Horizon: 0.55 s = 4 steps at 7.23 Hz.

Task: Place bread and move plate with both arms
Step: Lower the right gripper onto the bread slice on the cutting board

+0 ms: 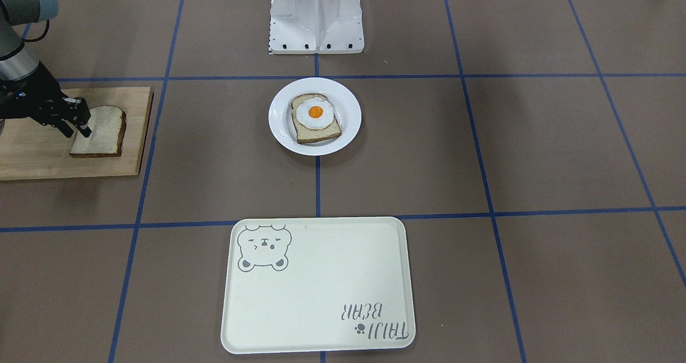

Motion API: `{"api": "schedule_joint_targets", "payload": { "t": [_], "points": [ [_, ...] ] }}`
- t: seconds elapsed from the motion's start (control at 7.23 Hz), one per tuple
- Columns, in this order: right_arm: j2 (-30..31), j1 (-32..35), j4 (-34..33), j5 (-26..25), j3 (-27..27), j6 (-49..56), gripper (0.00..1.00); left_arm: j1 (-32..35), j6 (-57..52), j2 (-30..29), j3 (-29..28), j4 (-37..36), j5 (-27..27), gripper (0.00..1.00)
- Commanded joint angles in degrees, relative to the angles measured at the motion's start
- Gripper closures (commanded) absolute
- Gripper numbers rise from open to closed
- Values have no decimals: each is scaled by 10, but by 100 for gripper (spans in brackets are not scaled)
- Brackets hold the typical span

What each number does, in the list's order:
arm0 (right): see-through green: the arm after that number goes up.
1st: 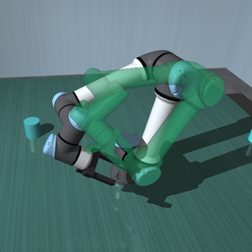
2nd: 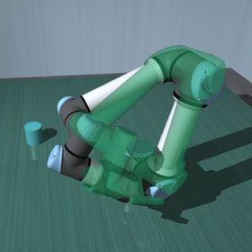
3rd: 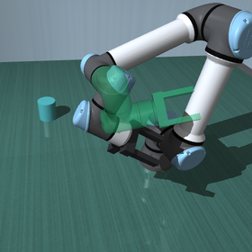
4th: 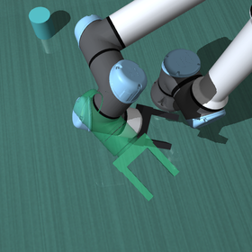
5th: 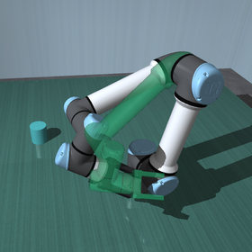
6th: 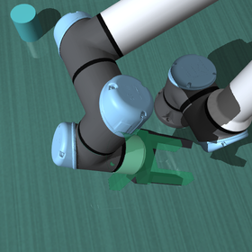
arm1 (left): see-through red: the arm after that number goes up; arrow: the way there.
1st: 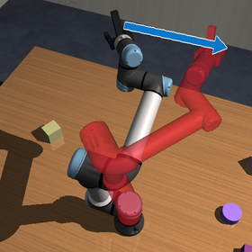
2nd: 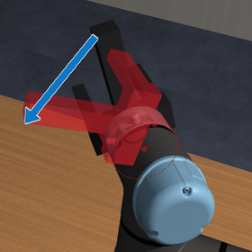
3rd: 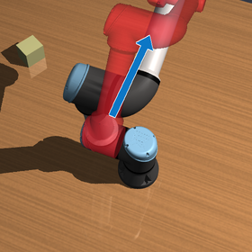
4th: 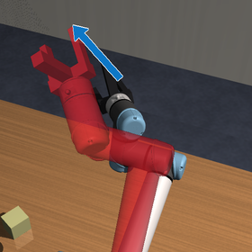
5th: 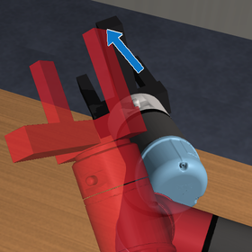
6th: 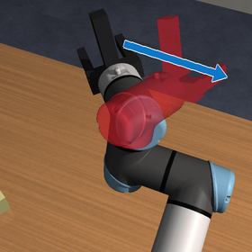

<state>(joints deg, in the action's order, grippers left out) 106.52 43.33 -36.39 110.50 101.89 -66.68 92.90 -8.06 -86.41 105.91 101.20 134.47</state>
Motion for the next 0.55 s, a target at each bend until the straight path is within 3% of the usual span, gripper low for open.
{"api": "schedule_joint_targets", "payload": {
  "t": [0.0,0.28,0.41],
  "points": [
    [-1,-1,3,1,-3,1,63,0,0,1,0,1,0,2],
    [-2,-1,1,2,-4,3,89,1,0,8,-1,10,0,2],
    [-2,-1,0,2,-4,4,91,0,0,12,0,13,0,2]
  ]
}}
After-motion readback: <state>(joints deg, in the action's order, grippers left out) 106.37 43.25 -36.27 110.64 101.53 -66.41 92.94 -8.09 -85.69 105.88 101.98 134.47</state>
